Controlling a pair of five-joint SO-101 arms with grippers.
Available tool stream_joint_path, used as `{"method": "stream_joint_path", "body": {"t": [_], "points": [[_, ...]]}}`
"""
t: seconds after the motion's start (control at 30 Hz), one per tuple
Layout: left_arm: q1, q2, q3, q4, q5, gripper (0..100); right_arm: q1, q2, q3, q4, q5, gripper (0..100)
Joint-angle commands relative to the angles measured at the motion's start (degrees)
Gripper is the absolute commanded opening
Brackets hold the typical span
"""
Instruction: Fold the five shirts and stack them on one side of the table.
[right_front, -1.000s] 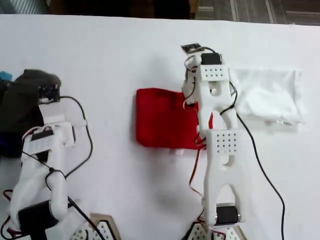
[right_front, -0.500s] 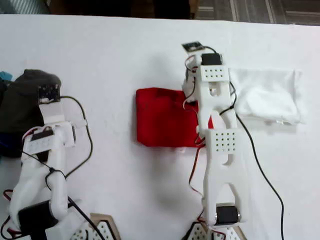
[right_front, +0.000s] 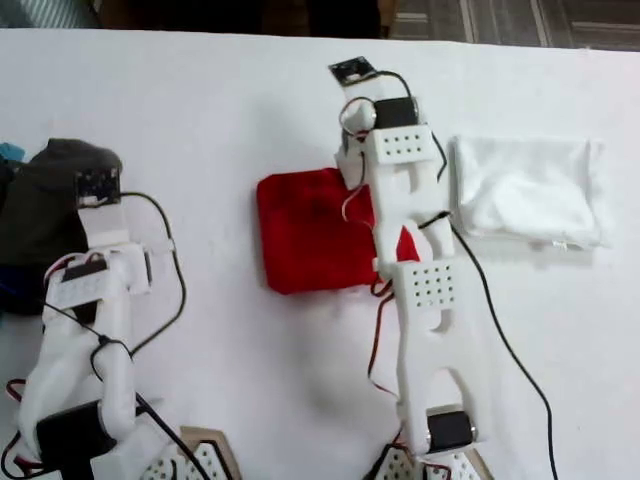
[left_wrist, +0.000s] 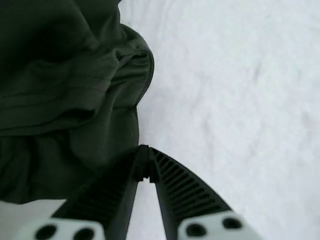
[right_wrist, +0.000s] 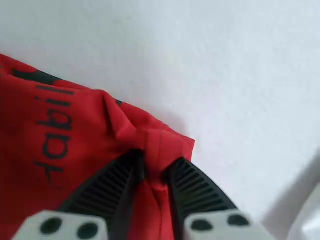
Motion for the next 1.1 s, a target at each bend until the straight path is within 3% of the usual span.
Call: {"method": "stream_joint_path", "body": {"t": [0.0, 0.17, 0.4, 0.53, 0.87, 1.07], "points": [[0.6, -1.8, -0.1, -0.9, 0.1, 3, 0.5, -2.5, -2.4, -0.6, 0.1, 7.5], [0.6, -1.8, -0.1, -0.9, 0.1, 3, 3.3, -3.6, -3.6, 0.0, 0.1, 20.5], [0.6, -1.8, -0.1, -0.9, 0.1, 3, 2.6, -9.6, -8.4, 1.1, 0.1, 16.4], [0.6, -1.8, -0.1, -0.9, 0.1, 3, -1.4, -9.9, -8.4, 1.1, 0.1, 1.5], [0.6, -1.8, -0.1, -0.9, 0.1, 3, -12.8, -10.0, 5.6, 1.3, 0.2, 2.0], [0.6, -1.8, -0.1, -0.9, 0.1, 3, -12.4, -9.8, 14.5, -3.0, 0.2, 2.0]]}}
